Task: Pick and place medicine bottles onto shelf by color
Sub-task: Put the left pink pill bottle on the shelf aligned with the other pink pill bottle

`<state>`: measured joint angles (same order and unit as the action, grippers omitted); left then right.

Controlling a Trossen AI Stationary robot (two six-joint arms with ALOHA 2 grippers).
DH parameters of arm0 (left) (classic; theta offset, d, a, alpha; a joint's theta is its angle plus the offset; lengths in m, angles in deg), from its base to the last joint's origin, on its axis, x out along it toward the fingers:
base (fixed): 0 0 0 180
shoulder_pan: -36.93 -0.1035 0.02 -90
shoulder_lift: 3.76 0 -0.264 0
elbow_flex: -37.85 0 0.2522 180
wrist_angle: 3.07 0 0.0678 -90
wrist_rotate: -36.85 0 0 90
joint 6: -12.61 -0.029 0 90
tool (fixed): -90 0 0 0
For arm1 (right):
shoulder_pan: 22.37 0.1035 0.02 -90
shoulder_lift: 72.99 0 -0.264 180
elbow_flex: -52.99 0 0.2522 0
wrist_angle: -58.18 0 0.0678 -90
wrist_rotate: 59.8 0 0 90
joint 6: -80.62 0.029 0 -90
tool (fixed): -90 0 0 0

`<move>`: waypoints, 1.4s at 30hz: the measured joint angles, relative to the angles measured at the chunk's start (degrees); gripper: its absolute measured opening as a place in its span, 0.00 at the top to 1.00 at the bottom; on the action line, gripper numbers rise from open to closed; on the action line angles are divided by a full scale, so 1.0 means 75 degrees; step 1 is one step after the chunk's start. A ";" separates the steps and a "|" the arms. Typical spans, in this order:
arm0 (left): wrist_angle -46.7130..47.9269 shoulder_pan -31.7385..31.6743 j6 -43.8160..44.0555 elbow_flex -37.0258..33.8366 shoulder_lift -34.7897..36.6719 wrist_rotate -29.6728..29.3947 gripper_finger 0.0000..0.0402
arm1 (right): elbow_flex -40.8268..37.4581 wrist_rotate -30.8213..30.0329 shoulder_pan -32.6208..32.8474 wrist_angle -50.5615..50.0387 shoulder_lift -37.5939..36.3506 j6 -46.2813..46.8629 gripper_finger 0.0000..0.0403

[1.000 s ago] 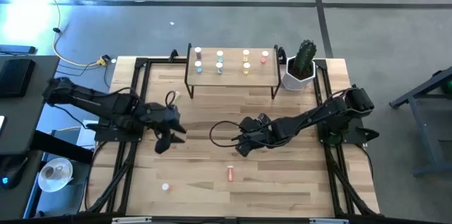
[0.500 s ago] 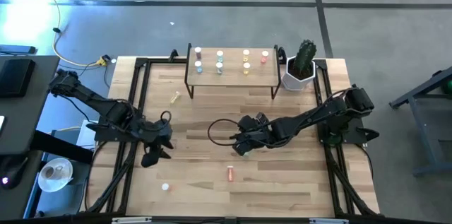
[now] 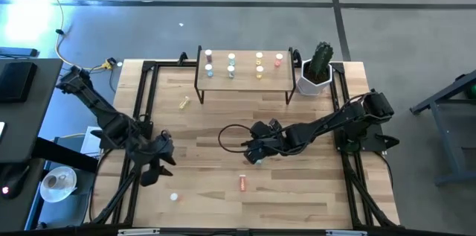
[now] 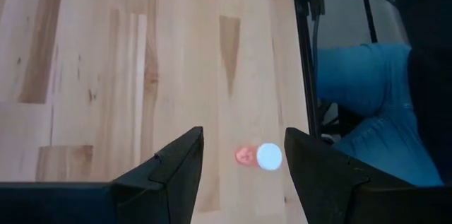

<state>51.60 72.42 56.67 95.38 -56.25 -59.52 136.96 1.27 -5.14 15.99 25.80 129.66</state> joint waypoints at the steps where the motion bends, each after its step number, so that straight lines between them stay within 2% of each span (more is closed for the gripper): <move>1: -0.0003 0.0122 0.0093 0.0000 -0.0002 -0.0105 0.53 | 0.0000 -0.0002 0.0000 0.0000 0.0000 0.0000 0.49; 10: -0.0079 0.1118 0.0809 0.0000 -0.0711 -0.0597 0.53 | 0.0005 -0.0003 0.0005 0.0000 0.0000 -0.0023 0.49; 23: -0.0237 0.2042 0.0859 0.0000 -0.2014 -0.0994 0.53 | 0.0009 -0.0010 0.0005 0.0007 0.0000 -0.0168 0.49; 28: -0.0236 0.2533 0.1181 0.0000 -0.2416 -0.1528 0.53 | 0.0009 -0.0012 0.0005 0.0009 0.0000 -0.0198 0.49; 37: -0.0321 0.3520 0.2489 0.0000 -0.3198 -0.2799 0.53 | 0.0009 -0.0012 0.0005 0.0012 0.0000 -0.0200 0.49; 42: -0.0748 0.3695 0.2767 0.0000 -0.3814 -0.2992 0.53 | 0.0009 -0.0012 0.0005 0.0070 0.0000 -0.0169 0.49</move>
<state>45.99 100.13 77.42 95.38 -84.85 -81.97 137.03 1.18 -5.10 16.51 25.80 128.39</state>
